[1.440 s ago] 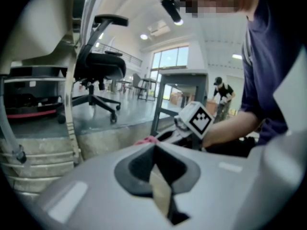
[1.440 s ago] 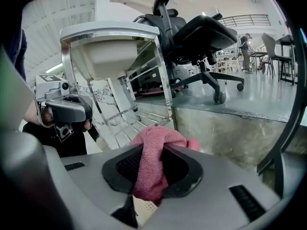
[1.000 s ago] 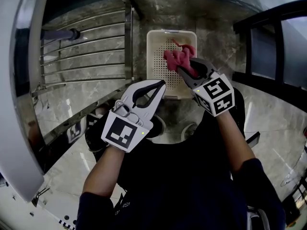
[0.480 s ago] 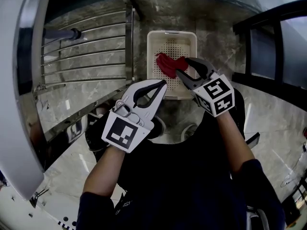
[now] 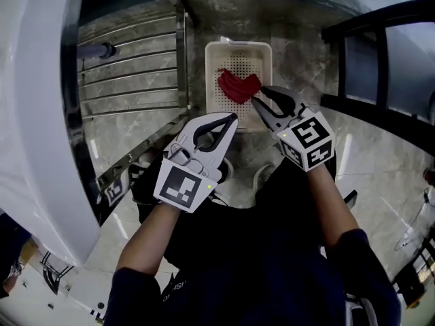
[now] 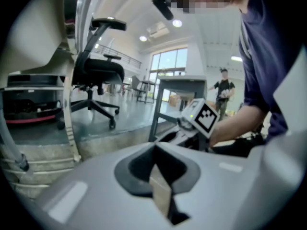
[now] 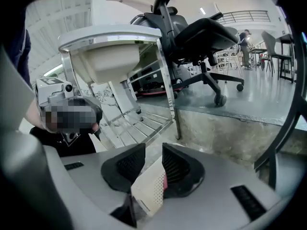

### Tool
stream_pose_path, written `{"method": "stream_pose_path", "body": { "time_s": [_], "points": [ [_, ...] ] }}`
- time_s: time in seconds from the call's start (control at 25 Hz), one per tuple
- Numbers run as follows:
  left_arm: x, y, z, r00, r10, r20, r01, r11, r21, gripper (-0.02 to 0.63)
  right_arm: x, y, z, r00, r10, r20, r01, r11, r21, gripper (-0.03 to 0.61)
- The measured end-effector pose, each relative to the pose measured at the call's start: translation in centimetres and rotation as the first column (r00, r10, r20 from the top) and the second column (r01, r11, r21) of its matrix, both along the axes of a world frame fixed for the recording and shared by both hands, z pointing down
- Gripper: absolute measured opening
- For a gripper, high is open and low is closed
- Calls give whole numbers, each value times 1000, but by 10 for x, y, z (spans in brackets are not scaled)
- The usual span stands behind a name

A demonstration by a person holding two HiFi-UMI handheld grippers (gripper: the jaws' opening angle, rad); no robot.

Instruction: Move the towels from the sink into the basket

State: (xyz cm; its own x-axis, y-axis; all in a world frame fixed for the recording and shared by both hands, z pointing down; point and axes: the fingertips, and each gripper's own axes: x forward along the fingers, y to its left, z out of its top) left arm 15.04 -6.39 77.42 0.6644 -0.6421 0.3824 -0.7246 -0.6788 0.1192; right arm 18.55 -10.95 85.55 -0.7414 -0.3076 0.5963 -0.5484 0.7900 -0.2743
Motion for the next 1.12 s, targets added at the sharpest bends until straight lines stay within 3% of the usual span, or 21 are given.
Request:
{"method": "stream_pose_path", "body": {
  "time_s": [0.32,0.88,1.12],
  "points": [
    [12,17,-79,999,-9,-42,6,998,-69,2,4,15,-99,1000,-16,-13,15,1000,-26,67],
    [-1,12,-233,994,-89,-63,84,993,-88,2,15,9,-260,1000,9,-12,-9,1000,-4,20],
    [-7,21,-291,993,-114,-35,112,991,-68,1,30,13,-322,1000,20,-5,-20,999,31,12]
  ]
}}
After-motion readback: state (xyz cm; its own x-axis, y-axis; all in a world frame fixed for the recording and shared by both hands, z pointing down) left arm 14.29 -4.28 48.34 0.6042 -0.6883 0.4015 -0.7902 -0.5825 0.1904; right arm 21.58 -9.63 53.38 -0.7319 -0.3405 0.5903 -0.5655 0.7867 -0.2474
